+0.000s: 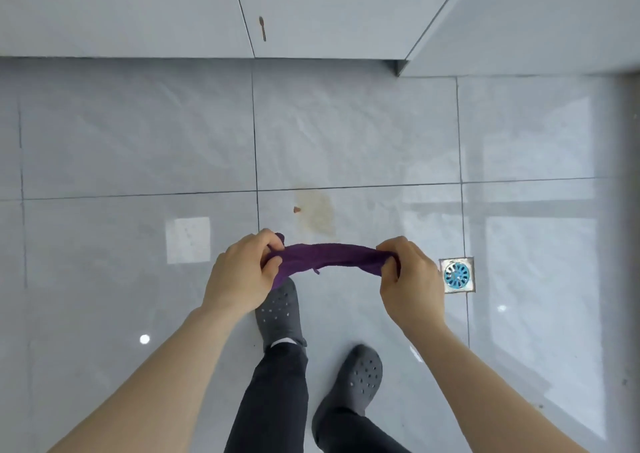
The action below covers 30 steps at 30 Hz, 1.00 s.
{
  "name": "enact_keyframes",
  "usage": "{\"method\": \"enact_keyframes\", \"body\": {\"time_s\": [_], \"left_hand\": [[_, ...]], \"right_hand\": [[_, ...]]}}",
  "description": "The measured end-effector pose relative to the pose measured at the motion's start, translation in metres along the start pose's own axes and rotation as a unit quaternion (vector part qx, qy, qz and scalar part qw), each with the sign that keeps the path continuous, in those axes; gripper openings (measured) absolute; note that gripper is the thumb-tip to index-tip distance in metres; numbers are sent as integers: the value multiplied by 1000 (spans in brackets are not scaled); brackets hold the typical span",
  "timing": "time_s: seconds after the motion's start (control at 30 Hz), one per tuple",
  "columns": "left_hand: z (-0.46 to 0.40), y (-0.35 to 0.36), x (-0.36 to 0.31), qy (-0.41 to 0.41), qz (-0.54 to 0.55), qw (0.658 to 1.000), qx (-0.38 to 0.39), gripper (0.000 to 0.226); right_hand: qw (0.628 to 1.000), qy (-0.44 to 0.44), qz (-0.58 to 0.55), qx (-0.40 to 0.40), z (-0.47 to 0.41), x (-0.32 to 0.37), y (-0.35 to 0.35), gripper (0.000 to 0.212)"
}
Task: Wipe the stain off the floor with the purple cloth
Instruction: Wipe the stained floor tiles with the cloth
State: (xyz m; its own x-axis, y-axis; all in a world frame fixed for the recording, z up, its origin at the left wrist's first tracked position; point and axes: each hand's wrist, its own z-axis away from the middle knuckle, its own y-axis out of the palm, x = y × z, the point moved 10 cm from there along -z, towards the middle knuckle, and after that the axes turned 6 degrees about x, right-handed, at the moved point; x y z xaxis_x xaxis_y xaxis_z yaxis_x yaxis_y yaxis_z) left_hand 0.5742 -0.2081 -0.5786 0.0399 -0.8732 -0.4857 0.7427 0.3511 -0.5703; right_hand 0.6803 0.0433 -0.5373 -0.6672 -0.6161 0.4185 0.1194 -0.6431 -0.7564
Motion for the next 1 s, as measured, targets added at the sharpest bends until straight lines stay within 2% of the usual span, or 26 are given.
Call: {"method": "enact_keyframes", "body": {"time_s": [0.17, 0.4, 0.53, 0.67, 0.77, 0.83, 0.9, 1.0], "left_hand": [[-65, 74, 60, 3, -10, 1000, 15, 13], [-162, 126, 98, 62, -33, 997, 12, 8], [-204, 133, 100, 127, -94, 987, -40, 6], [-217, 149, 101, 156, -149, 972, -92, 14], [-210, 162, 95, 196, -187, 954, -128, 20], [-206, 150, 98, 205, -198, 941, -183, 25], [-211, 127, 114, 179, -192, 935, -239, 38], [-235, 99, 141, 115, -206, 933, -271, 57]], "right_hand": [[1000, -10, 11, -13, -47, -51, 84, 29], [994, -41, 8, -106, -140, -87, 153, 31], [979, -87, 21, -183, -189, -79, 163, 32], [958, -138, 49, -246, -206, -64, 175, 39], [957, -193, 75, -204, -191, -54, 221, 39], [961, -213, 111, -136, -177, -52, 265, 54], [965, -201, 149, -80, -172, -57, 301, 77], [968, -172, 174, -61, -184, -62, 319, 88]]}}
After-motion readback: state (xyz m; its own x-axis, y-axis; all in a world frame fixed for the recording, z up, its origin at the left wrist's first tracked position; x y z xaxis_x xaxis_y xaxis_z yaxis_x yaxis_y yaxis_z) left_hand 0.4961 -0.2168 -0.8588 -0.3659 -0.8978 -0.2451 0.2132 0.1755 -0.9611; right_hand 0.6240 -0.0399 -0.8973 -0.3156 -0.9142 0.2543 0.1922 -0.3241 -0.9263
